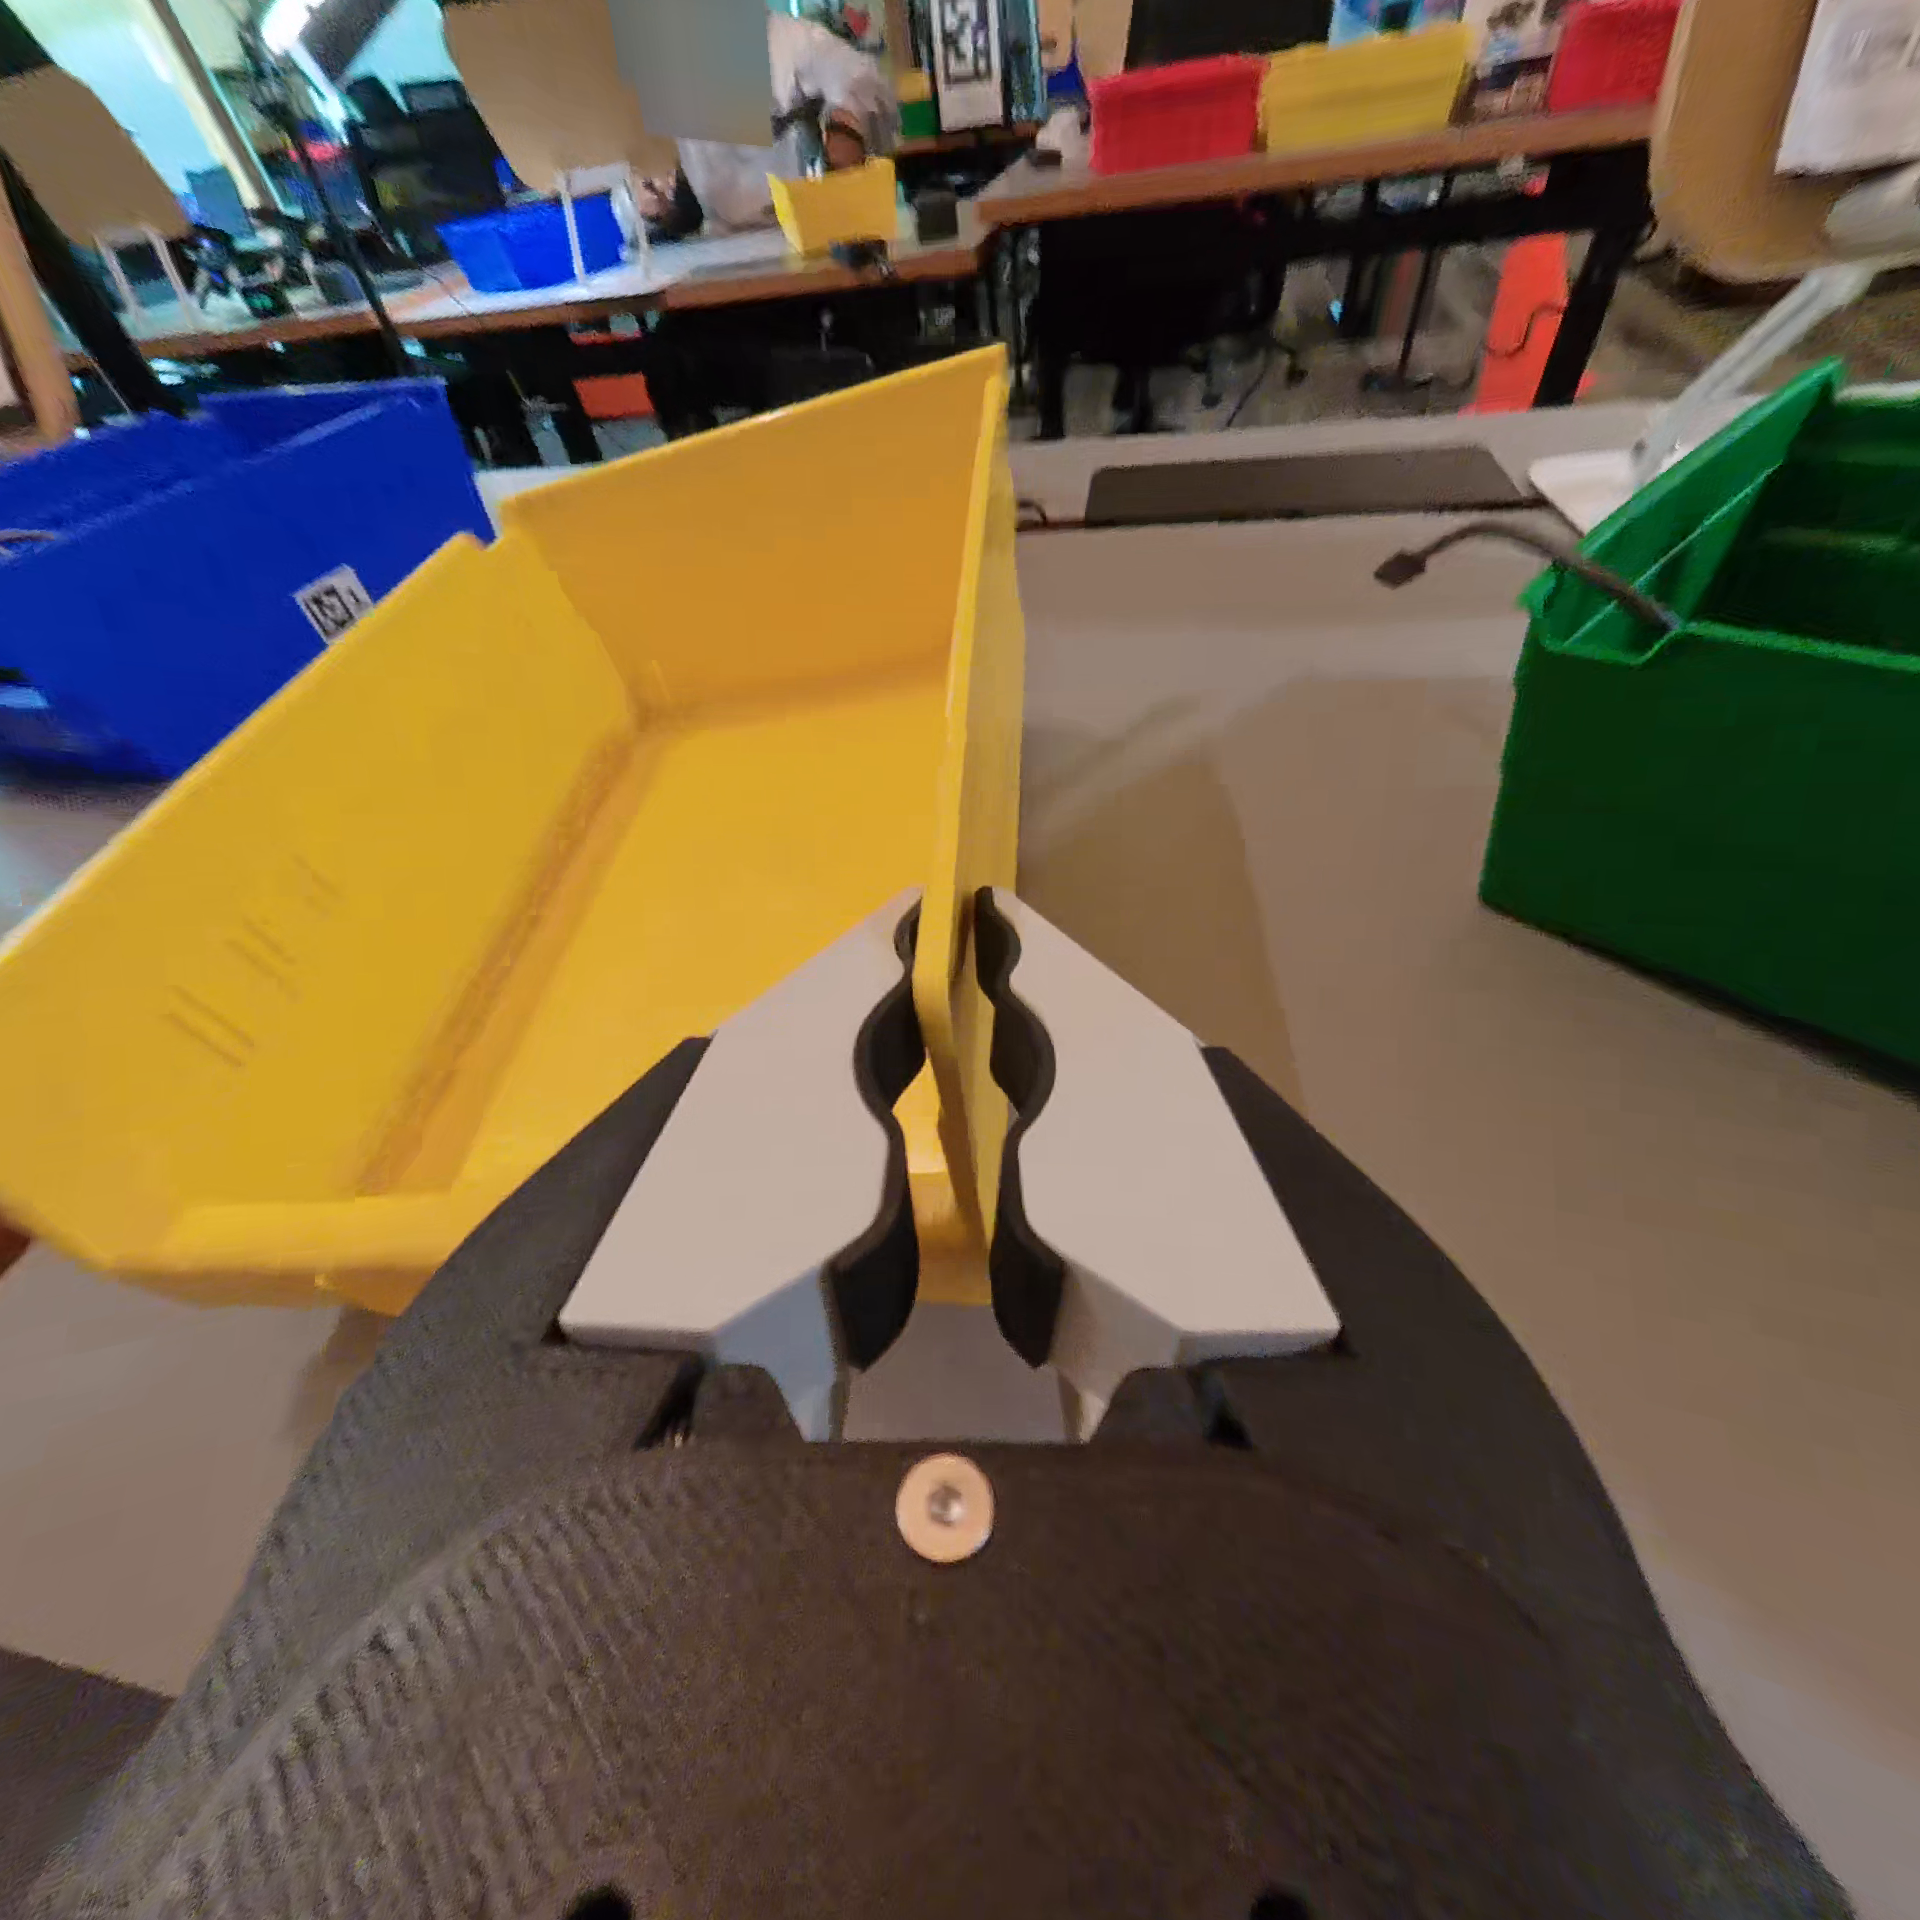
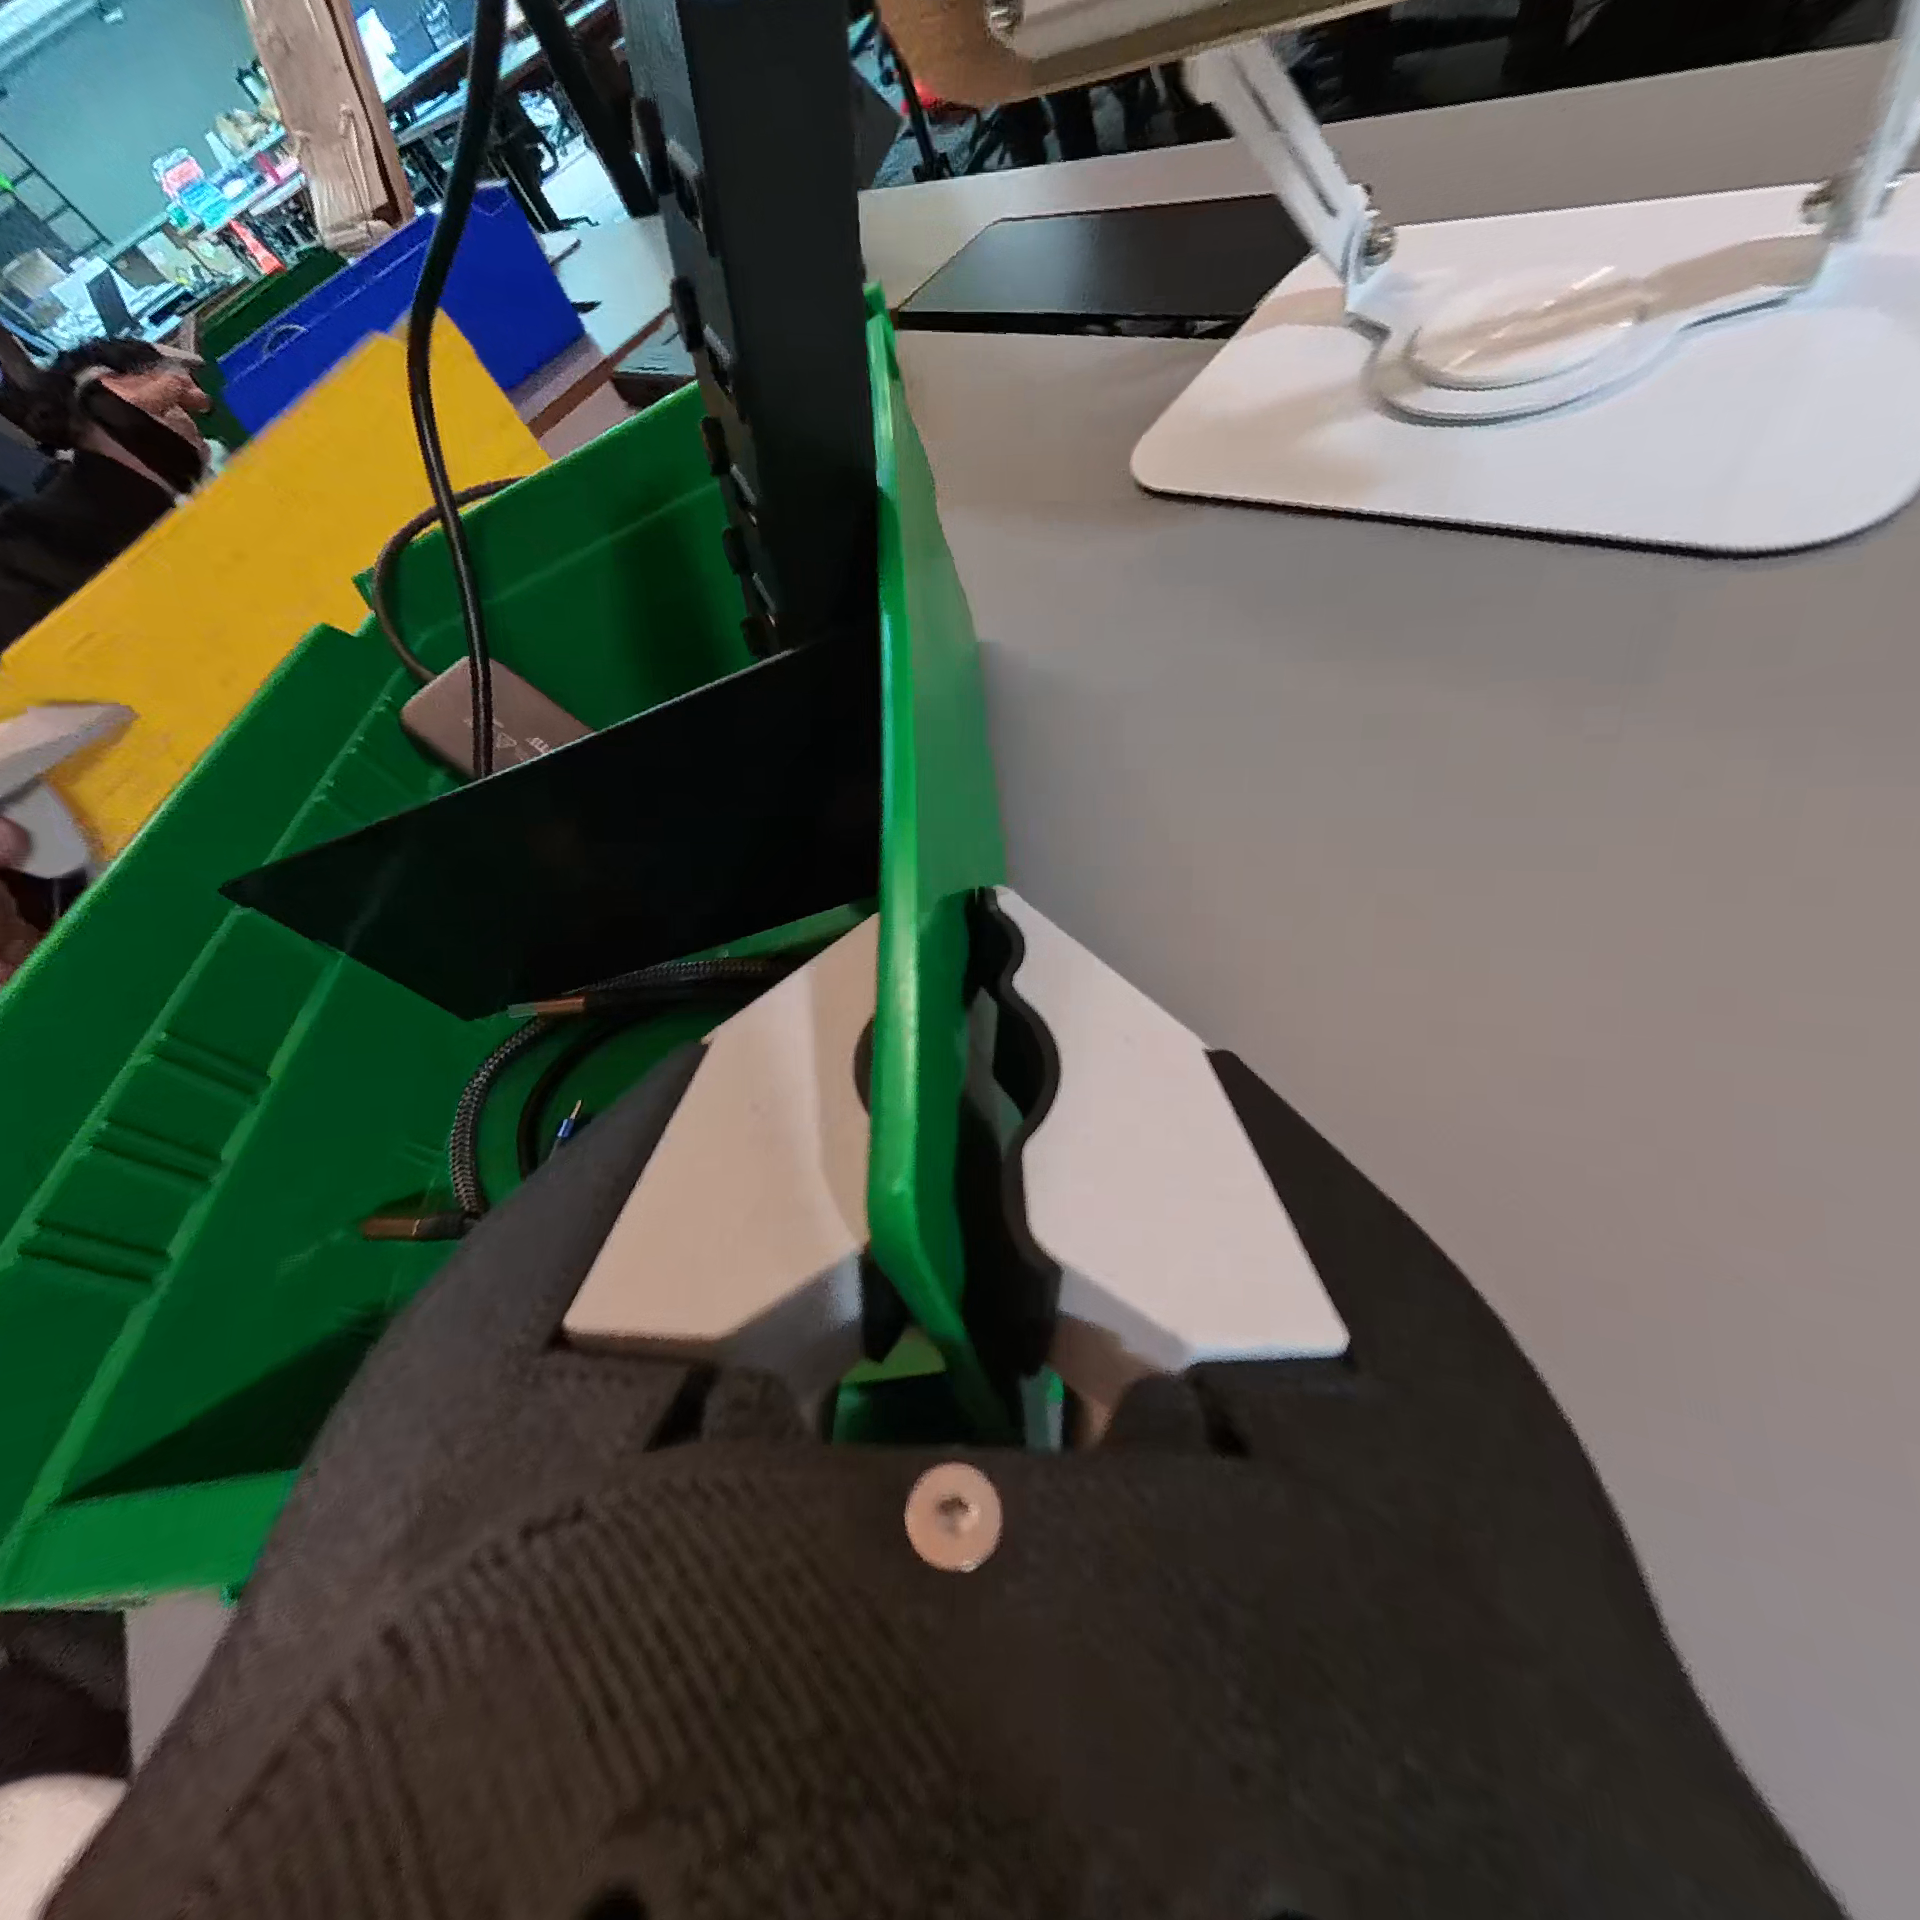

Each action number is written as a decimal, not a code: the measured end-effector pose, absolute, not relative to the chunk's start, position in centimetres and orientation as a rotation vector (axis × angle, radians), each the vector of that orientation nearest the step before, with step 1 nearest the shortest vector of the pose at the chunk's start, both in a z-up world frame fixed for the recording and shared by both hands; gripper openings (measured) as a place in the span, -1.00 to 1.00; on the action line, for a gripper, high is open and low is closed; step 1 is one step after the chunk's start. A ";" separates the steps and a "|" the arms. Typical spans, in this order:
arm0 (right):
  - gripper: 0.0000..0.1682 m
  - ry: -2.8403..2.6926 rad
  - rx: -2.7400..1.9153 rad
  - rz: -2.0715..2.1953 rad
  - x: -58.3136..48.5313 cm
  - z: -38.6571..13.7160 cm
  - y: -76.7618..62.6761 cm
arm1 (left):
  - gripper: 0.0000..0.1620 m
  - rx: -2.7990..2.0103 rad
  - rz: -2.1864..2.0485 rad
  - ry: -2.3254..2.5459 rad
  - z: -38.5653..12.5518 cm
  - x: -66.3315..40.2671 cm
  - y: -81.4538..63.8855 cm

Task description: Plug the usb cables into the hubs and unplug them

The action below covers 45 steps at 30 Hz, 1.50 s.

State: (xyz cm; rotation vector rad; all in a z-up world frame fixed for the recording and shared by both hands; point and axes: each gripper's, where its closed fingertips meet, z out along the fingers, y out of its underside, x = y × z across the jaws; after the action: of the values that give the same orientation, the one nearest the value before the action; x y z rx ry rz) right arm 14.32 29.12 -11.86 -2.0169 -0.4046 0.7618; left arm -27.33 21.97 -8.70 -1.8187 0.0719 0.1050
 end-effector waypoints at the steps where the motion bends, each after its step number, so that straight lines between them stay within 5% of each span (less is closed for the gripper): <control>1: -0.92 -0.410 -2.018 0.764 13.5 -12.0 29.3 | -0.98 -1.796 0.120 0.073 -7.8 -28.0 21.7; 11: -0.90 -0.245 -1.978 0.776 -0.6 -13.3 32.0 | -1.00 -1.669 0.196 -0.172 -0.2 -37.9 16.2; 19: -0.07 -0.299 -1.961 1.074 -18.2 -11.5 28.7 | -0.99 -1.587 0.383 -0.169 5.0 -41.0 11.9; 24: -0.13 -0.545 -1.866 1.143 -21.5 -9.2 25.9 | -0.99 -1.552 0.333 -0.115 7.2 -39.1 11.6; 29: -0.13 -0.650 -1.741 1.211 -17.7 -6.1 23.2 | -1.00 -1.531 0.227 0.007 9.1 -33.9 12.5; 38: -0.20 -0.678 -1.667 0.512 4.6 -6.1 24.1 | -1.00 -1.486 -0.130 0.464 11.0 -13.8 12.9; 45: -0.25 -0.316 -1.705 0.414 20.2 -5.8 22.3 | -0.98 -1.456 -0.492 0.793 7.3 1.9 11.2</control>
State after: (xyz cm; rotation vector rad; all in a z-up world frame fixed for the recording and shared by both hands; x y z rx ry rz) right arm 20.24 22.33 -5.78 -1.7053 -0.3158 0.4139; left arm 1.93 11.19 7.35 -1.4560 0.7927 -0.4925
